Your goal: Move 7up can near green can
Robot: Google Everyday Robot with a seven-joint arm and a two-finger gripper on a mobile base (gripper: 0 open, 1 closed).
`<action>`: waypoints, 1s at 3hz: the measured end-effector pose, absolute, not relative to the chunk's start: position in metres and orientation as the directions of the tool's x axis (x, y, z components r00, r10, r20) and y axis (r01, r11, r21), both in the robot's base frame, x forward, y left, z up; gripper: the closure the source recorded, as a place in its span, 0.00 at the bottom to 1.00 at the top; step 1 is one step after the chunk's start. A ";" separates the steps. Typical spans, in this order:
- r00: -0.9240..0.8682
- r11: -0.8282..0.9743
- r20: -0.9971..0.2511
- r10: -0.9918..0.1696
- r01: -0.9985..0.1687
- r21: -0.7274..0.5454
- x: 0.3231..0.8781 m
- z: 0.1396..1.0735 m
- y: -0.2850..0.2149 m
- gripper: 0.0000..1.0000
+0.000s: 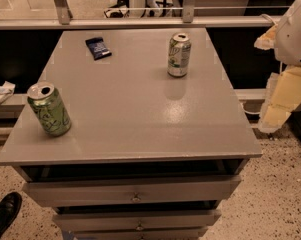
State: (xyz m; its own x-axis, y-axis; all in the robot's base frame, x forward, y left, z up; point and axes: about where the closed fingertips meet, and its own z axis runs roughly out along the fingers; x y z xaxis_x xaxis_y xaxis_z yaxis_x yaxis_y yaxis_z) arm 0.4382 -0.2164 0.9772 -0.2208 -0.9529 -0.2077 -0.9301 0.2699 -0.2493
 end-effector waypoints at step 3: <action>-0.190 0.265 -0.267 -0.945 -0.922 -0.282 0.448 0.972 -0.216 0.00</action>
Offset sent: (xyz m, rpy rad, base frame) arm 0.0030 0.0026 -0.0052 0.0376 -0.0166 0.0258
